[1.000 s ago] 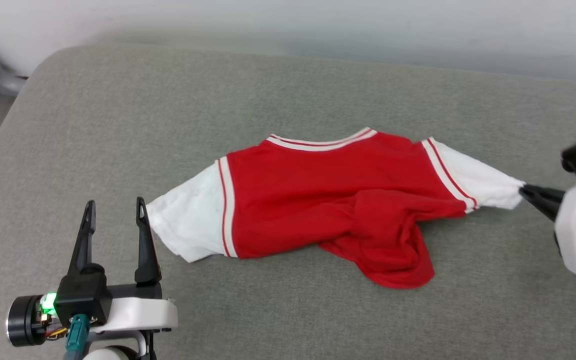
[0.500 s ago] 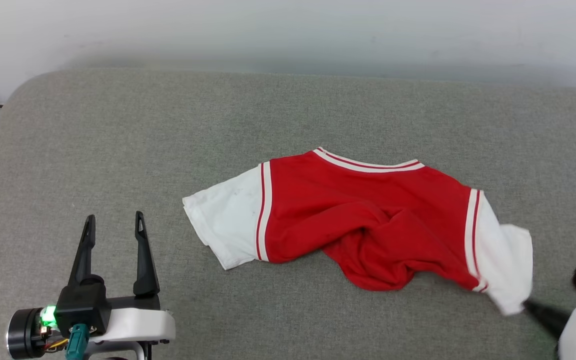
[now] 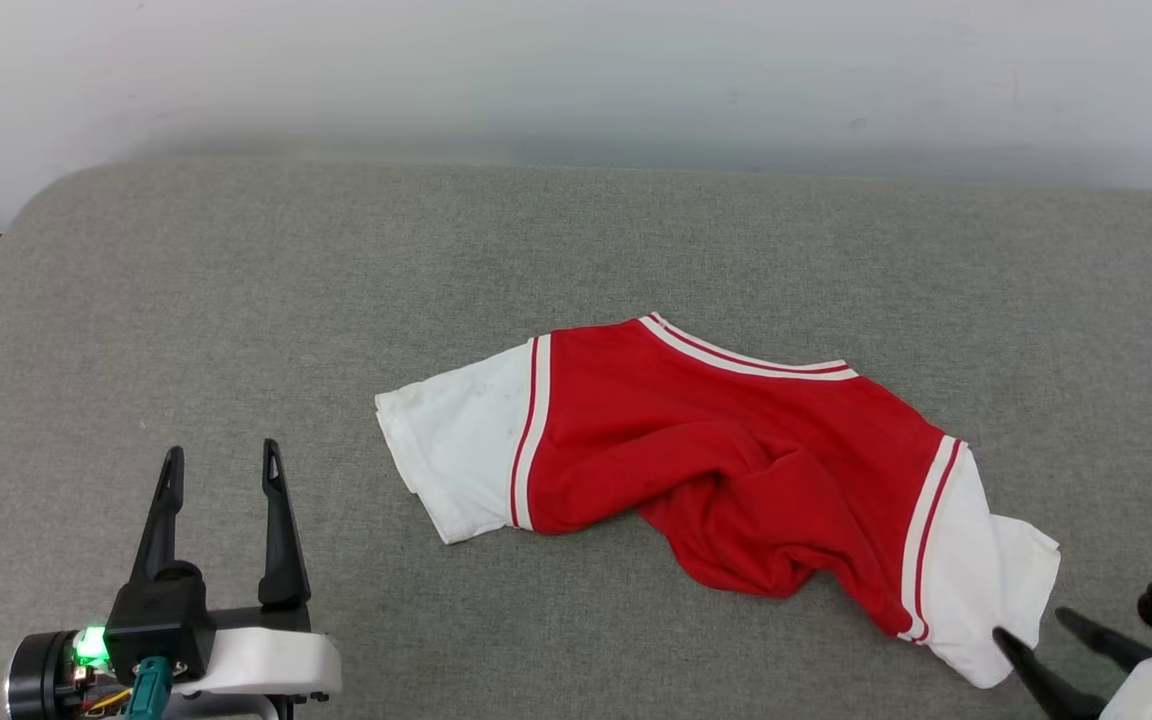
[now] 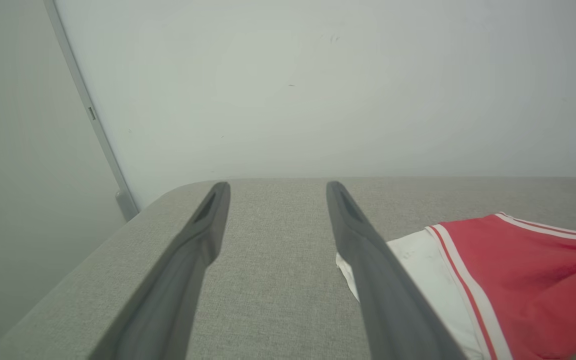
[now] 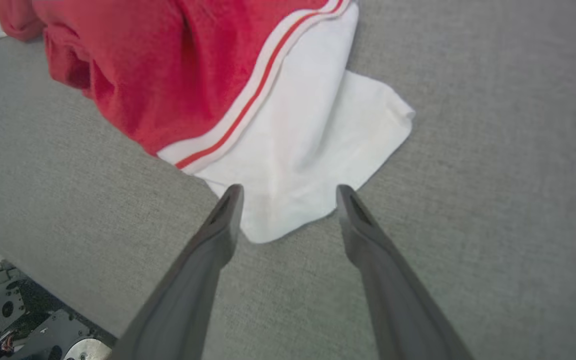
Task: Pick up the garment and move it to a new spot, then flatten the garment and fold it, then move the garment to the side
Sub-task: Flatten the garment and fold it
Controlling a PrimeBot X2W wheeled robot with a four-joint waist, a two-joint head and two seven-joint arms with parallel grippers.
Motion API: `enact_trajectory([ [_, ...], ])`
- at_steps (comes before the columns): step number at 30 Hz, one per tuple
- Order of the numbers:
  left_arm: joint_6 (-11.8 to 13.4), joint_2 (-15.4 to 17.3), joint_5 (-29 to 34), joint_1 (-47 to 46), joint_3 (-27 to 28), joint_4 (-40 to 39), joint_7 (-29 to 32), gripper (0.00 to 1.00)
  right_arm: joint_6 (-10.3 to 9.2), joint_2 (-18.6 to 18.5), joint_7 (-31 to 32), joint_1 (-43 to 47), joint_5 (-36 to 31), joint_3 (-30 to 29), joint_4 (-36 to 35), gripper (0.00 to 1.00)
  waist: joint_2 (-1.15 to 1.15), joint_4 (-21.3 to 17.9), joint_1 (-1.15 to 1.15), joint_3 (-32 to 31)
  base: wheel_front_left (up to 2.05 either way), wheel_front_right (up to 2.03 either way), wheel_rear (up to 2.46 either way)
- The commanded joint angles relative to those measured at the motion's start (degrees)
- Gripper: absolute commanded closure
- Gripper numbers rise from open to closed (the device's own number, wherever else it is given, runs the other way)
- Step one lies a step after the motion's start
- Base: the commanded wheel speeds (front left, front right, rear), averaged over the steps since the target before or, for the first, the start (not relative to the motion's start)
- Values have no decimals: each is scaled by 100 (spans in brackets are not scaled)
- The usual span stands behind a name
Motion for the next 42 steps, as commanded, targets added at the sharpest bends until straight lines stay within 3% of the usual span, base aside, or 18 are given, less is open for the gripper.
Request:
enact_trajectory([
  [1, -9, -7, 46, 60, 10, 14, -14, 0, -6, 109, -48, 65, -147, -234, -193, 0, 0, -23, 1, -21, 0, 0, 0],
  [7, -24, -28, 55, 123, 47, -27, -14, 0, -6, 236, 123, -145, -592, -1167, -1019, 0, 0, -88, 1, -57, 0, 0, 0],
  [14, -55, -57, 110, -15, -9, -60, -14, 0, -6, -375, 891, -712, -590, -1195, -1061, 0, 0, -45, 1, 81, 0, 0, 0],
  [23, -98, -105, 114, -259, -101, -19, -14, 0, -7, -1186, 2242, -1558, 4, 14, -415, 0, 0, 150, 1, 461, 0, 0, 0],
  [33, -125, -166, 124, -465, -166, 25, -14, 0, -4, -1325, 2530, -2212, 26, 1372, 746, 0, 0, 357, 1, 785, 0, 0, 0],
  [34, -111, -175, 135, -483, -116, 31, -14, 0, 32, -1073, 2237, -2129, 370, 2299, 1250, 0, 0, 336, 1, 836, 0, 0, 0],
  [35, -111, -175, 135, -483, -116, 31, -14, 0, 32, -1073, 2237, -2129, 370, 2299, 1250, 0, 0, 336, 1, 836, 0, 0, 0],
  [36, -110, -167, 133, -477, -96, 43, -14, 0, 32, -1040, 2139, -2167, 421, 2356, 1280, 65, 0, 312, 1, 825, 0, 0, 0],
  [37, -115, -158, 133, -475, -84, 53, -14, 0, 32, -1015, 2021, -2221, 454, 2387, 1297, 100, 0, 285, 1, 811, 0, 0, 0],
  [42, -183, -60, 154, -526, -54, 88, -14, 0, 1, -1155, 1242, -2557, 536, 2146, 1322, 100, 0, 156, 1, 665, 0, 0, 0],
])
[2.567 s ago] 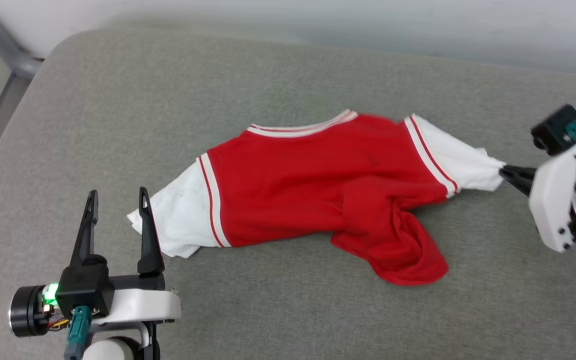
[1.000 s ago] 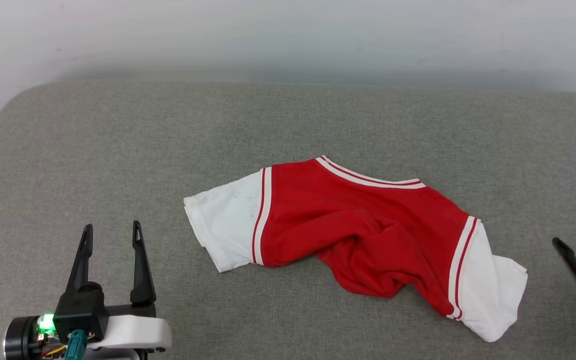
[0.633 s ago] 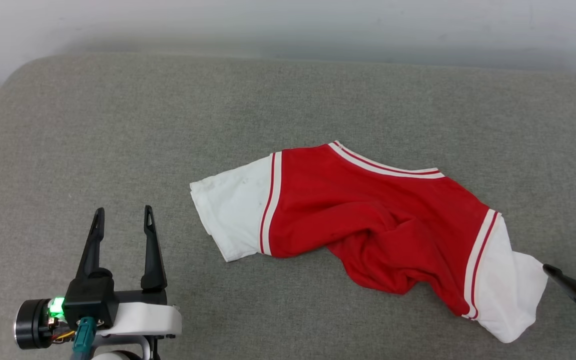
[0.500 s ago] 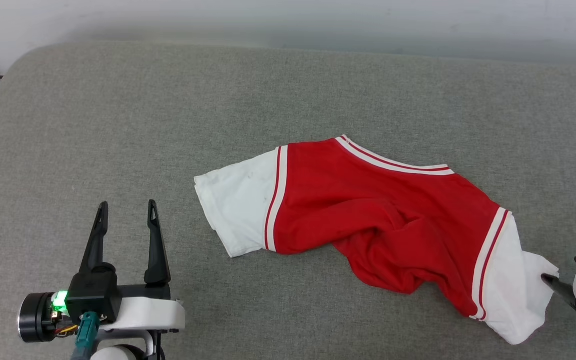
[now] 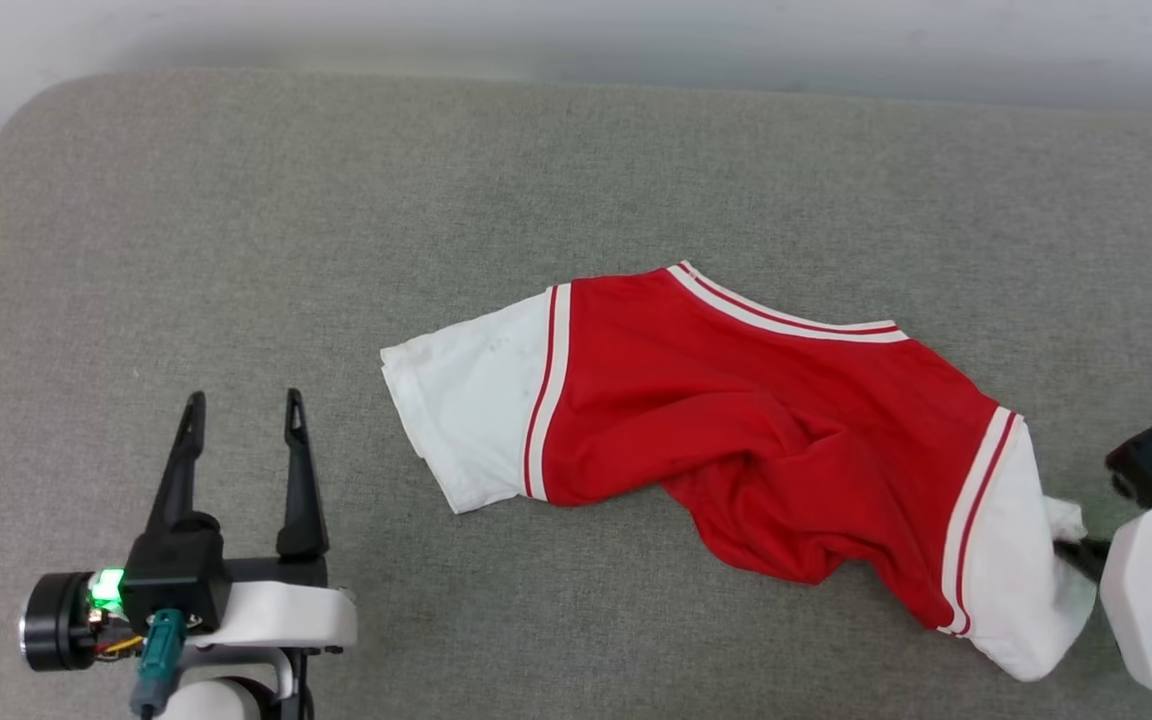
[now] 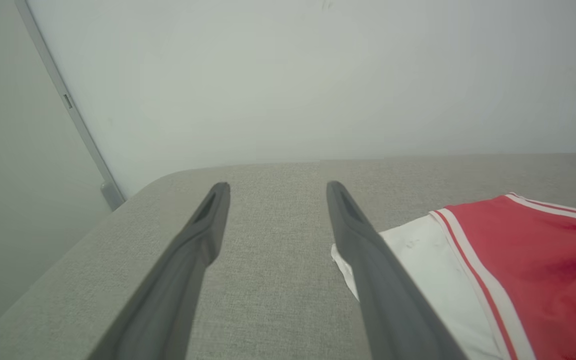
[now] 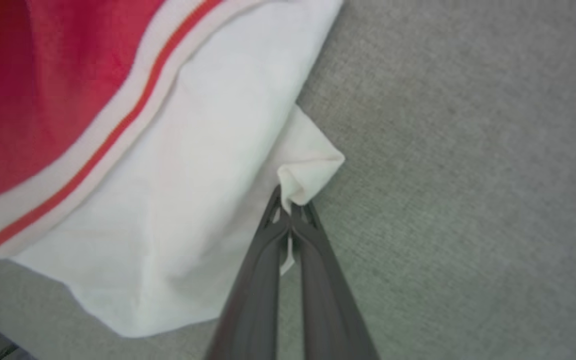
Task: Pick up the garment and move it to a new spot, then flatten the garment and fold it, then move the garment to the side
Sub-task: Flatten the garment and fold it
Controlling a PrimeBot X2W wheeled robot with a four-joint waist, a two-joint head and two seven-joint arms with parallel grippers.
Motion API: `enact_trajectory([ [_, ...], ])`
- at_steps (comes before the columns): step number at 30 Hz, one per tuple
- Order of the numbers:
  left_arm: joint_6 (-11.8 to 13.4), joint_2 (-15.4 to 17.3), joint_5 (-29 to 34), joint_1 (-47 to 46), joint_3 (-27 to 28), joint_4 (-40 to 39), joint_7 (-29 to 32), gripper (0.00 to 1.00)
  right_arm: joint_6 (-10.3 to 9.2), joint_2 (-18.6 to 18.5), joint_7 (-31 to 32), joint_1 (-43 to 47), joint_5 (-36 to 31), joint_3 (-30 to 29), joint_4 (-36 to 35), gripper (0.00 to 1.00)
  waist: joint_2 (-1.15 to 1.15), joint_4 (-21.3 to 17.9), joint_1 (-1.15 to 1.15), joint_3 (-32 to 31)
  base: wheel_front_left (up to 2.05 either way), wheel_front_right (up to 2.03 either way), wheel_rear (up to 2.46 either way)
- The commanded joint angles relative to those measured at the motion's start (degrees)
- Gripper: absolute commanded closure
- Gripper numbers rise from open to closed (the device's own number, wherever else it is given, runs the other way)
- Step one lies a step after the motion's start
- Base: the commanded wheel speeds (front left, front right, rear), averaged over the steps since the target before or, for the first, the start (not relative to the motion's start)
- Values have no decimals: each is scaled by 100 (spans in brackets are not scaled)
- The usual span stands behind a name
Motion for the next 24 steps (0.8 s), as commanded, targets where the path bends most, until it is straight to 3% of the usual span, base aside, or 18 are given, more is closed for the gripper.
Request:
enact_trajectory([
  [1, -31, 69, 19, -108, 42, 14, -14, 0, 4, 33, -166, -48, -24, -30, 53, 100, 0, -65, 0, -85, 0, 0, 0],
  [8, -337, 398, -86, -409, 166, 155, -14, 0, 1, 13, -1057, 122, -73, -902, -129, 100, 0, -293, 0, -342, 0, 0, 0],
  [15, -969, 884, -366, -1260, 167, 614, 124, 0, 1, 159, -1203, 658, -309, -1728, -645, 100, 0, -454, 0, -333, 0, 0, 0],
  [19, -1293, 1246, -695, -1930, 7, 879, 772, 0, 1, 321, -1100, 929, -486, -2065, -996, 100, 0, -540, 0, -240, 0, 0, 0],
  [24, -1413, 1813, -1555, -2713, -649, 1164, 2309, 0, 1, 533, -921, 1083, -698, -2327, -1332, 100, 0, -624, 0, -93, 0, 0, 0],
])
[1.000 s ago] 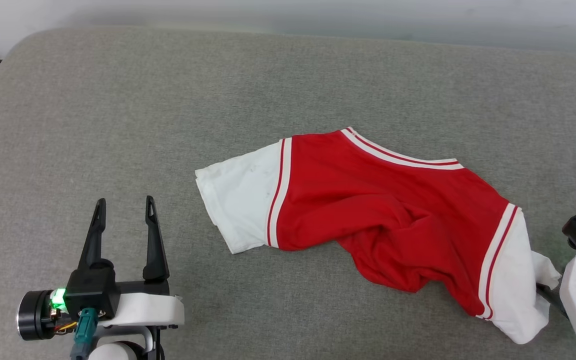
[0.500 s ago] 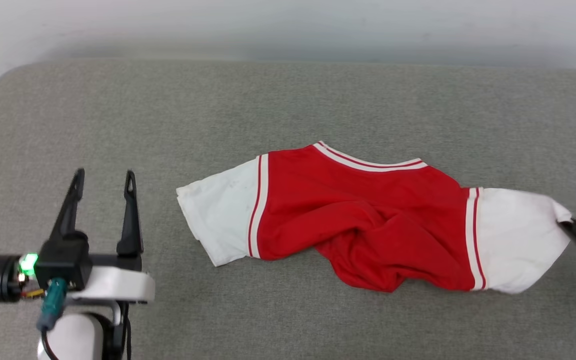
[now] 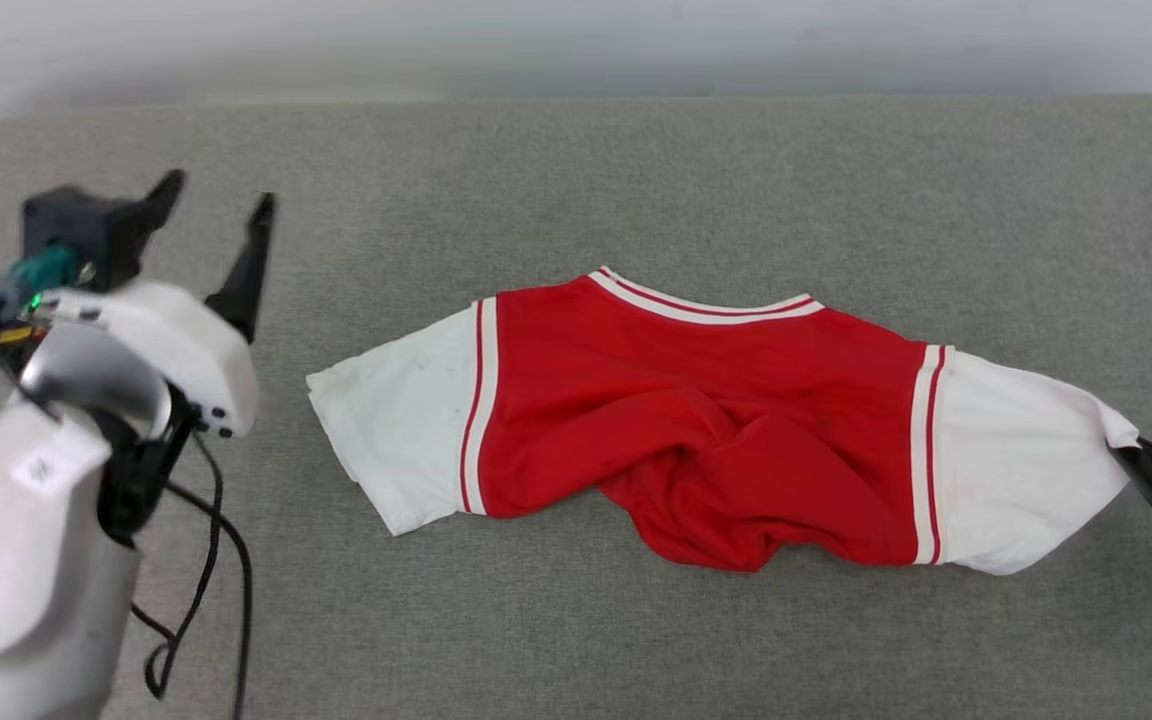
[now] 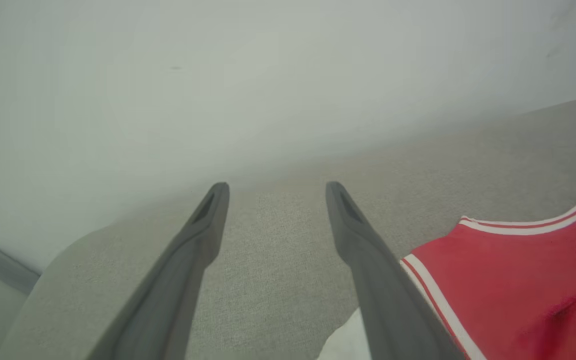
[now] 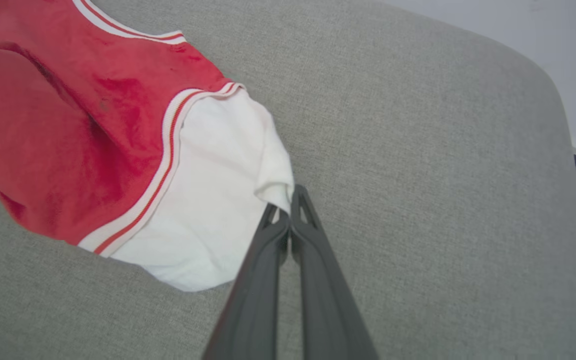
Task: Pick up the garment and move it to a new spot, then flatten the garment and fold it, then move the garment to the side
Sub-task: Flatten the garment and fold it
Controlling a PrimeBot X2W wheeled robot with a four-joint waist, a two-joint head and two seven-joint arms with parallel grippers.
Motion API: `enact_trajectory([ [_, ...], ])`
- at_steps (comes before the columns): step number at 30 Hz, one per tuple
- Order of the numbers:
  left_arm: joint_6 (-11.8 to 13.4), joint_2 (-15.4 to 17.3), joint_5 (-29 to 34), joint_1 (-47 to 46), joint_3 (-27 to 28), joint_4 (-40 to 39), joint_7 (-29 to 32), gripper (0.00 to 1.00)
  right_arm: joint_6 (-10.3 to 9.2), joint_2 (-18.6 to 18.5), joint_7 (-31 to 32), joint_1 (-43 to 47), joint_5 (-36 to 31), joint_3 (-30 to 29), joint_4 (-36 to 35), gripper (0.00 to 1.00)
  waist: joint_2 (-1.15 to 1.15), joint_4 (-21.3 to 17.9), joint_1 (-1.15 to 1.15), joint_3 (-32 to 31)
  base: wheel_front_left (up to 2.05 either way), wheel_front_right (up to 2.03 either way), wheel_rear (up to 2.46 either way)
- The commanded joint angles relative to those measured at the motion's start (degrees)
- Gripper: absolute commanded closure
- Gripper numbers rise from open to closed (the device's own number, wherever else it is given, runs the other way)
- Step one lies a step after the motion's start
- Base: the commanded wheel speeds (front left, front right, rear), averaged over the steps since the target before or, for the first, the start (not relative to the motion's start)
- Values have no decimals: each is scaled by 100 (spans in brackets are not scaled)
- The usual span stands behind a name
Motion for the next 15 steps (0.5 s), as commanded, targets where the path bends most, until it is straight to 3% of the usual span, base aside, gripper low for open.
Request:
enact_trajectory([
  [1, -5, 186, -294, -224, -228, -31, 311, 0, -10, 57, 46, 42, -52, -68, -79, 100, 0, -47, 0, 79, 0, 0, 0],
  [8, -7, 1013, -1900, -966, -1384, 132, 2688, 0, -10, 231, 234, 28, -230, -240, -368, 100, 0, -134, 0, 337, 0, 0, 0],
  [15, -8, 1272, -2625, -1395, -2137, 594, 3702, 0, -10, 294, 354, -151, -287, -305, -544, 100, 0, -234, 0, 656, 0, 0, 0],
])
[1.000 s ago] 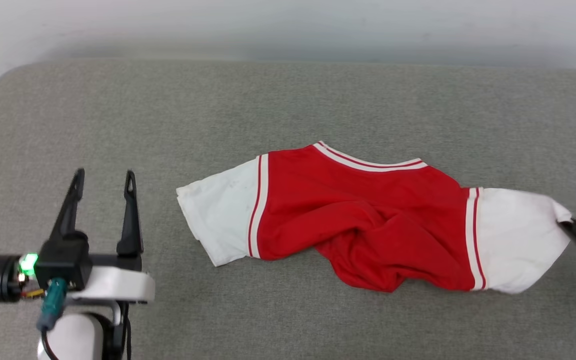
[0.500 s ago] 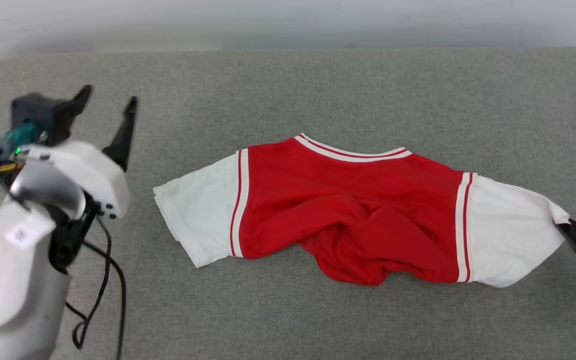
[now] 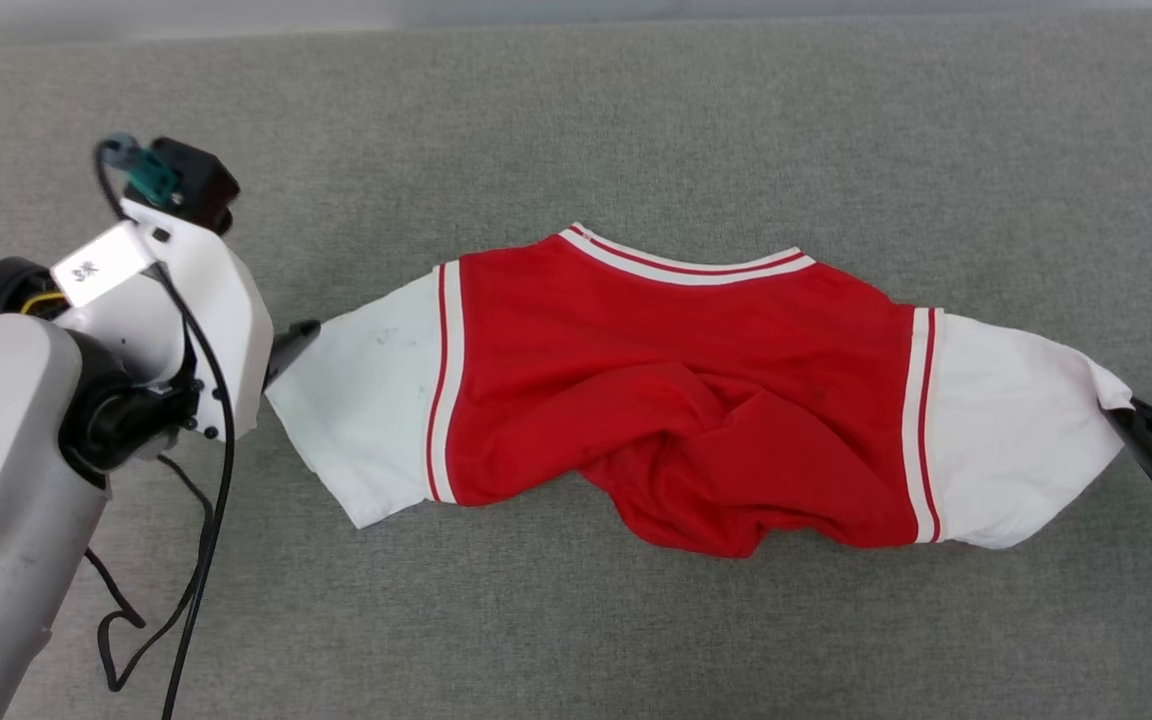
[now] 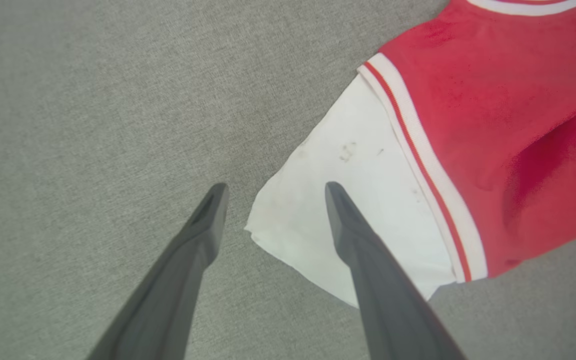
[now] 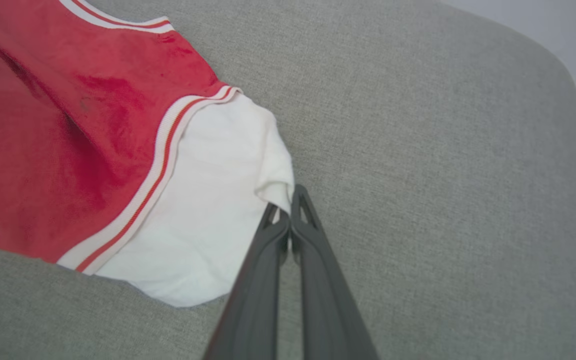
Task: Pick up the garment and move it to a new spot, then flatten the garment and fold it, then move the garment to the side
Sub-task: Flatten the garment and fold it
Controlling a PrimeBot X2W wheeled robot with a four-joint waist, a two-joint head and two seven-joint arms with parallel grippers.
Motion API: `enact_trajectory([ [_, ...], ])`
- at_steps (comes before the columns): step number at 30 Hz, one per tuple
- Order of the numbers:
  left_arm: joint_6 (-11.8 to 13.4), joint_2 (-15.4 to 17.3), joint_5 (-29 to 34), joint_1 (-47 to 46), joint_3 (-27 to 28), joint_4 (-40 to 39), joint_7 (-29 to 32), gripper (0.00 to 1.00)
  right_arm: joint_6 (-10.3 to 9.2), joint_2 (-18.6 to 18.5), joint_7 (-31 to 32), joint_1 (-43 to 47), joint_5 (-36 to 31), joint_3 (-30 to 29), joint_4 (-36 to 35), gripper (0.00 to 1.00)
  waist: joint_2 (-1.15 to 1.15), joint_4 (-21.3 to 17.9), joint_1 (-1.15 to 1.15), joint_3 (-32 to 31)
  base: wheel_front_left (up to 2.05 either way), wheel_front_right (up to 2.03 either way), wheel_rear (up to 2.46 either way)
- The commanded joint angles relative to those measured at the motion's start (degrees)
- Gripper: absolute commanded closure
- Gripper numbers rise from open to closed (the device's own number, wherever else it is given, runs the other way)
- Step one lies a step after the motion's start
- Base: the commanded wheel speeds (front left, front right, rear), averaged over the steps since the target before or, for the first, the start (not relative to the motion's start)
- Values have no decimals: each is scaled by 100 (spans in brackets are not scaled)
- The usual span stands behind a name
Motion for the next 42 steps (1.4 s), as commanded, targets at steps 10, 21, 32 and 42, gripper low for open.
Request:
enact_trajectory([
  [10, -1, 103, -376, -216, -968, 927, 540, 0, -9, 18, 55, -287, -9, 78, -80, 100, 0, -188, -1, 347, 0, 0, 0],
  [21, -2, 382, -575, -173, -2047, 1047, 408, 100, -9, 16, -33, -485, 20, 225, 4, 100, 0, -139, -1, 268, 0, 0, 0],
  [32, 5, 467, -224, -795, -1933, 805, -1686, 100, -9, -68, -261, -778, -42, 171, 163, 100, 0, 35, -1, -341, 0, 0, 0],
  [42, 363, 685, 552, -1278, -1569, 75, -3269, 100, -9, -207, -409, -1251, -1, -111, 94, 100, 0, 261, -1, -864, 0, 0, 0],
])
